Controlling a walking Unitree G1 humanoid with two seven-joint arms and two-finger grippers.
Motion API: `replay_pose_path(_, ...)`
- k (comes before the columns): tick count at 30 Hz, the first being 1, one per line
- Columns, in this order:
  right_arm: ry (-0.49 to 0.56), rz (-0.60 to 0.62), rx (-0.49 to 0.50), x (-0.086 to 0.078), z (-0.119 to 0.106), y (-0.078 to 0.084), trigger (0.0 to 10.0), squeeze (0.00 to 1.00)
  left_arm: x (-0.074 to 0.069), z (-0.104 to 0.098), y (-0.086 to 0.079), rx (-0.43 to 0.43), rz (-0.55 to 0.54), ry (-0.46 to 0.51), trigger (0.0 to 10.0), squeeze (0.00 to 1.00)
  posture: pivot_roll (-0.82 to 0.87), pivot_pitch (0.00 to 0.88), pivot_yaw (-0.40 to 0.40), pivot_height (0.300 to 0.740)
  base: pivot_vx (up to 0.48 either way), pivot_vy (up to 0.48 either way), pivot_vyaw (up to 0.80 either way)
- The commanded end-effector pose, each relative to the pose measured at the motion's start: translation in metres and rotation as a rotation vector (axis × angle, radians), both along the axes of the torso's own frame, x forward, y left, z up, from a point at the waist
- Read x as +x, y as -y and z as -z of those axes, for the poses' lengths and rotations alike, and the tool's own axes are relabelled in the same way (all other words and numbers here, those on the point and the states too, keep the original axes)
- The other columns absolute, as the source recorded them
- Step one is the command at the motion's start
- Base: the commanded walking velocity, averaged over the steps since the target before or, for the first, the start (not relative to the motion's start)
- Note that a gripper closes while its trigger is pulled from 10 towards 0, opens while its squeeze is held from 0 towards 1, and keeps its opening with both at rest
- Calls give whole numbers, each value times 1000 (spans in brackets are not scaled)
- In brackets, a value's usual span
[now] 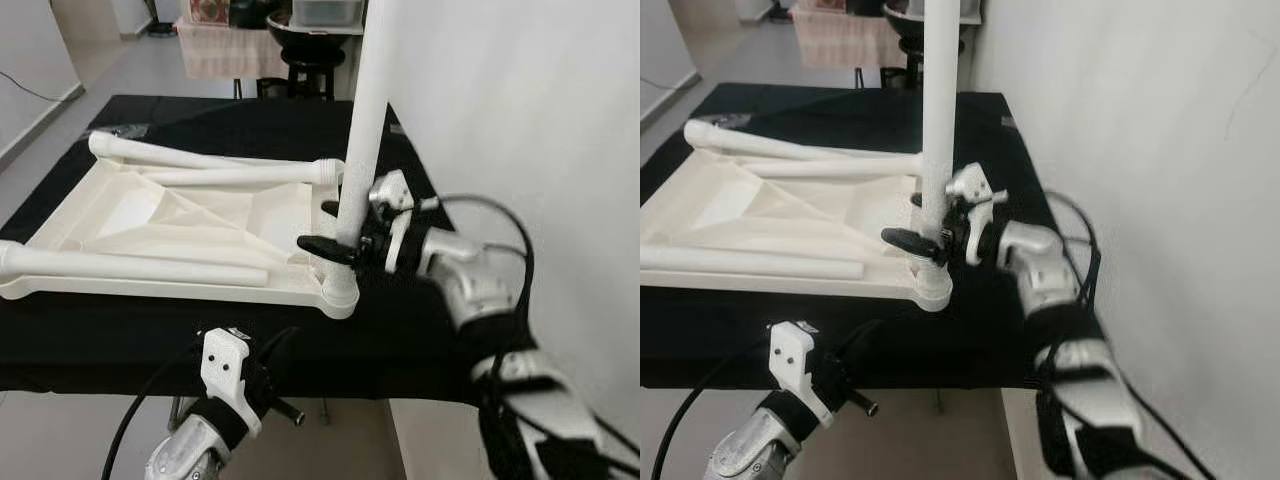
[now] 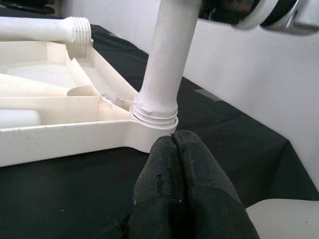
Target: Building children table
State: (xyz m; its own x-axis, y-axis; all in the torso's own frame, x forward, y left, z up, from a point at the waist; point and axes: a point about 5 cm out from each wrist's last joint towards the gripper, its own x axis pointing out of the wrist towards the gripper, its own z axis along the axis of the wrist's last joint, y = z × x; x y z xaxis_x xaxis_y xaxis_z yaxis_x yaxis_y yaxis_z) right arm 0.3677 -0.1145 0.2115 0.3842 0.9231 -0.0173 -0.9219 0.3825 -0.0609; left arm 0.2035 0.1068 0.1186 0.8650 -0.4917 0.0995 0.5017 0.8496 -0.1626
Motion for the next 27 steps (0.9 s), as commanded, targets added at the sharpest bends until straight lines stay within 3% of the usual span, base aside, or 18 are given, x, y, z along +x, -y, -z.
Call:
replay_pose_path(1,-34,-51,-25,1,6,-6,10000,0,-1,1,1,-1,1,-7,10000,0,97,33,-91,740,0,0,0)
replay_pose_path(4,-55,-61,-39,3,7,-6,10000,0,-1,1,2,-1,1,-7,10000,0,102,34,-93,740,0,0,0)
replay_pose_path(5,-96,-98,-46,5,9,-6,0,0,-1,1,3,-3,1,-7,10000,0,104,36,-97,740,0,0,0)
replay_pose_path(12,-113,-117,-34,5,13,-4,0,0,-1,0,4,-5,1,-5,10000,0,97,41,-96,740,0,0,0)
replay_pose_path(16,-88,-3,-26,3,26,6,0,0,-2,-1,5,-9,0,-2,10000,0,91,47,-98,740,0,0,0)
replay_pose_path(17,-79,44,-29,2,31,9,0,0,-2,-2,5,-10,0,-1,10000,0,87,52,-99,740,0,0,0)
replay_pose_path(18,-98,163,-45,0,43,10,0,0,-3,-2,5,-10,0,-1,10000,0,86,53,-101,740,0,0,0)
replay_pose_path(19,-98,163,-45,0,43,10,0,0,-3,-2,5,-10,0,-1,10000,0,86,53,-101,740,0,0,0)
replay_pose_path(20,-112,242,-58,-1,50,11,0,0,-3,-2,5,-10,0,-1,10000,0,86,53,-101,740,0,0,0)
replay_pose_path(21,-128,515,-86,-6,66,9,0,0,-3,-3,2,-10,0,0,10000,0,79,62,-102,740,0,0,0)
replay_pose_path(22,-128,515,-86,-6,66,9,0,0,-3,-3,2,-10,0,0,10000,0,79,62,-102,740,0,0,0)
replay_pose_path(24,-170,698,-91,-34,85,-6,0,0,-3,-4,1,-9,0,2,10000,0,74,82,-93,740,0,0,0)
replay_pose_path(25,-182,732,-88,-41,89,-8,0,0,-3,-4,1,-9,1,2,10000,0,74,82,-93,740,0,0,0)
replay_pose_path(27,-98,730,-101,-38,82,-17,0,0,-3,-3,-1,-5,0,0,10000,0,56,62,-76,740,0,0,0)
